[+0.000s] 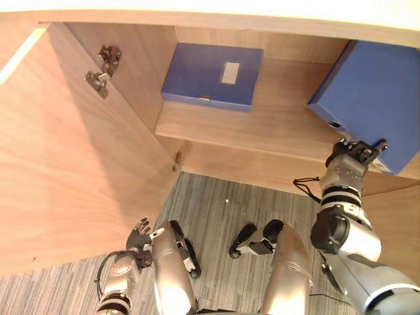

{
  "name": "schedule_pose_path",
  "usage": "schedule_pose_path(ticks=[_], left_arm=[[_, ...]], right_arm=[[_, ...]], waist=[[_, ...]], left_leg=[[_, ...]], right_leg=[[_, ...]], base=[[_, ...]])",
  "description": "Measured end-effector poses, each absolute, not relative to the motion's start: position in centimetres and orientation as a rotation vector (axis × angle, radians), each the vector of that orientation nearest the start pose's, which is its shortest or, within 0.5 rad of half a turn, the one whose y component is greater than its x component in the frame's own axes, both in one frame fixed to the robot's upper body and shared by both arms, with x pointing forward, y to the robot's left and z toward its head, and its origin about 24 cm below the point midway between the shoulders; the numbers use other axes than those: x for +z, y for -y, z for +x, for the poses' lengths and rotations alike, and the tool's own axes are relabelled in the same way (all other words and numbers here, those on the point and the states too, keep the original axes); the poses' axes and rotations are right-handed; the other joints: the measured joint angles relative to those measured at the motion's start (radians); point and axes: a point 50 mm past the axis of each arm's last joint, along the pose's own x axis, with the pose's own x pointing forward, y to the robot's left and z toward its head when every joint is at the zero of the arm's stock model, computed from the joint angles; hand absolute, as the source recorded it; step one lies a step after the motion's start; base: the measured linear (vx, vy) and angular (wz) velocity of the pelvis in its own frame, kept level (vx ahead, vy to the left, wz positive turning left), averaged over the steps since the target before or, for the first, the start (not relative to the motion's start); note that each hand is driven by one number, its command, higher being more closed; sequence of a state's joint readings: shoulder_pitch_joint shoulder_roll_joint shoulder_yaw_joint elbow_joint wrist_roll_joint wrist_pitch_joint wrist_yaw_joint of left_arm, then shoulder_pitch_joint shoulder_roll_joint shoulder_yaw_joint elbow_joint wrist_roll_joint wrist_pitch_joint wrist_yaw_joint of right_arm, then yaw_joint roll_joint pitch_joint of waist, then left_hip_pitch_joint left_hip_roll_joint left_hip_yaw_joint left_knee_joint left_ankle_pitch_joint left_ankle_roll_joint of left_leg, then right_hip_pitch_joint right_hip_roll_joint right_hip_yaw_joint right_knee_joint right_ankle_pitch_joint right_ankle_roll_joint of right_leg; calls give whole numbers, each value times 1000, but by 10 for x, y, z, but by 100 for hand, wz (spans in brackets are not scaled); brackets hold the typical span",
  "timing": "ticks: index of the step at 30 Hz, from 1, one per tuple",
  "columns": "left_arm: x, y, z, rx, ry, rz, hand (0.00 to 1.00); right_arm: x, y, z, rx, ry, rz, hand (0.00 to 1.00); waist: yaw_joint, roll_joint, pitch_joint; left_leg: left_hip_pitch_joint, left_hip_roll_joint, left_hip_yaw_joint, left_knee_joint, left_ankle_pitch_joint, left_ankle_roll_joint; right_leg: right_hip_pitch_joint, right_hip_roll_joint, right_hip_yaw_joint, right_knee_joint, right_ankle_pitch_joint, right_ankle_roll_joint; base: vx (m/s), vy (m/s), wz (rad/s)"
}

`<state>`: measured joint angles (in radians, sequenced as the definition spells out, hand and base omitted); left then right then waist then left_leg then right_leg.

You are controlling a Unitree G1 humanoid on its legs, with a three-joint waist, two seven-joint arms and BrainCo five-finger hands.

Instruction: Walk over to the cabinet, pick up the folder, carry it to the office cabinet, place the folder inside the office cabinet, then close the office cabinet door

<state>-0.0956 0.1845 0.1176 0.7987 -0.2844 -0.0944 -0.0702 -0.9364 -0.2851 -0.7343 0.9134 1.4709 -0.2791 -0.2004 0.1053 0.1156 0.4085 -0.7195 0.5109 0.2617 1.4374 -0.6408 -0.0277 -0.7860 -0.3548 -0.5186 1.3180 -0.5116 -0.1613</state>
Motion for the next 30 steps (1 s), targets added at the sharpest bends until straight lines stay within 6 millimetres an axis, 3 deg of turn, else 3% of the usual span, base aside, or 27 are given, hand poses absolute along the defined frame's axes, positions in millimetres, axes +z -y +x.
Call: schedule_pose_path(ticks=[7, 11, 12, 21, 30], left_arm=[[-88, -228, 214, 198, -567, -150, 0], [-104, -225, 193, 214, -660, -188, 0], [-104, -225, 193, 213, -663, -187, 0], [-107, -226, 187, 223, -680, -193, 0], [-112, -233, 176, 255, -716, -204, 0]], right_arm=[[137, 326, 363, -706, 423, 1650, 100], [142, 335, 360, -697, 420, 1594, 100], [143, 336, 360, -696, 418, 1584, 0], [147, 326, 368, -620, 313, 1395, 0], [145, 319, 371, -545, 301, 1330, 0]], waist=[[5, 0, 0], [8, 1, 0], [10, 1, 0], [24, -6, -21], [30, -37, -85]], left_leg=[[-13, 1, -4, -20, 18, -6], [-16, 6, -8, -24, 20, -9], [-16, 6, -8, -25, 21, -10], [-15, 27, -3, -24, 21, -13], [-29, 54, -5, -26, 25, -26]], right_leg=[[-1, 2, -17, -11, -2, -7], [-1, 4, -26, -11, -7, -23], [-2, 4, -26, -11, -8, -25], [-3, 22, -28, -16, -11, -28], [-9, 48, -37, -32, -14, -24]], base=[[-31, -6, 2], [0, 0, 0], [0, 0, 0], [-7, -3, -3], [-15, -14, -6]])
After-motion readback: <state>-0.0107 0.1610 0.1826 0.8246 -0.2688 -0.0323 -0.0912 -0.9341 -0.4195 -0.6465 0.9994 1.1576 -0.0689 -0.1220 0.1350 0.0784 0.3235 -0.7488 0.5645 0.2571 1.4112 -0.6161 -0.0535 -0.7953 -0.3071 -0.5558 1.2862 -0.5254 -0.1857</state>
